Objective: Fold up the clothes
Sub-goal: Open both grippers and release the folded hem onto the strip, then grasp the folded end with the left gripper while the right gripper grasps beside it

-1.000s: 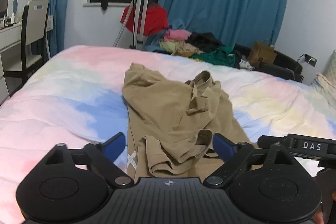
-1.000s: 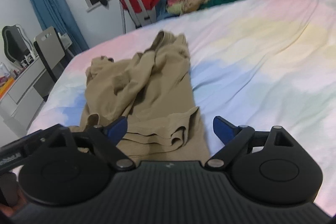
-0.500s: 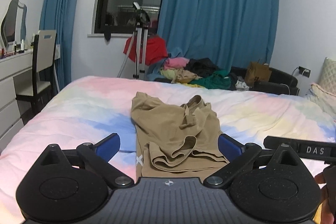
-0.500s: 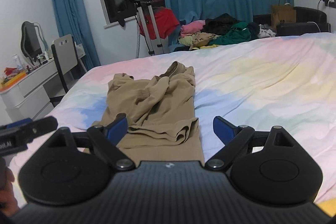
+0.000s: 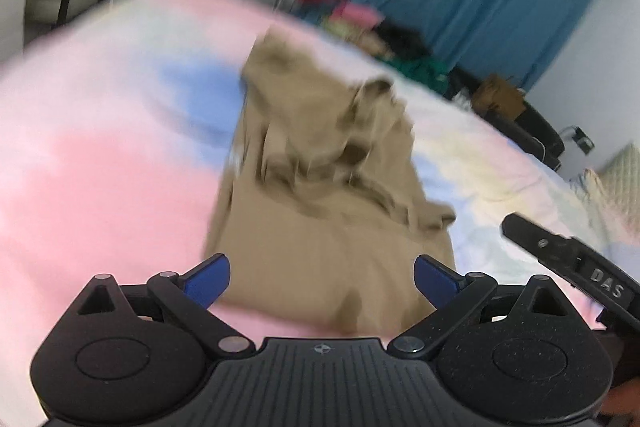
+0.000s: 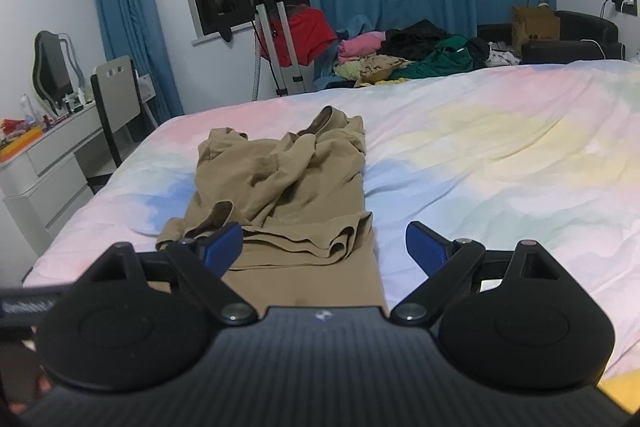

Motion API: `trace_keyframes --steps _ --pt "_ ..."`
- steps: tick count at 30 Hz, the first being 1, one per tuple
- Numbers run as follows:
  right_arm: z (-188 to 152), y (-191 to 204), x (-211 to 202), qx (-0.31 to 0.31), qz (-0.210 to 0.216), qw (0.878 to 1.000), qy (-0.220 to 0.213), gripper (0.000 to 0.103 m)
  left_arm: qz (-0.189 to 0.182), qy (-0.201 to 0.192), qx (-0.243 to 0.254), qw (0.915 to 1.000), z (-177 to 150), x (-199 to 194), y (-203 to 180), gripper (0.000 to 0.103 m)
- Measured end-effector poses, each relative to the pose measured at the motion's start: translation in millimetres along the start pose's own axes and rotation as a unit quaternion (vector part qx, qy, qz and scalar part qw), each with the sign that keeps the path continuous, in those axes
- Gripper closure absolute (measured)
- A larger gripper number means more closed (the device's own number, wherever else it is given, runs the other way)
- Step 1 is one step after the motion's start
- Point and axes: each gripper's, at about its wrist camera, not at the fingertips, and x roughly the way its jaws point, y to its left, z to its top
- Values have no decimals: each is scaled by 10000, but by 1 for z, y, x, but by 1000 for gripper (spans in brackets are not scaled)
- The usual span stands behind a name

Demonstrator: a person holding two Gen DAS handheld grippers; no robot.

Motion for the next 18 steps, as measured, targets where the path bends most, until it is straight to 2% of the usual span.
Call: trace_keyframes --steps 2,7,14,18 --pt "-1 -1 1 39 -28 10000 10 13 -205 213 -404 9987 -2 9 11 6" --pt "-3 2 7 35 26 9999 114 13 -646 166 -1076 9920 -2 18 32 7" --pt "-7 6 12 13 64 9997 217 13 -1257 99 -2004 9716 -3 31 62 11" --pt "-7 3 11 162 -5 9997 180 13 -1144 156 -2096 9709 -5 36 65 11"
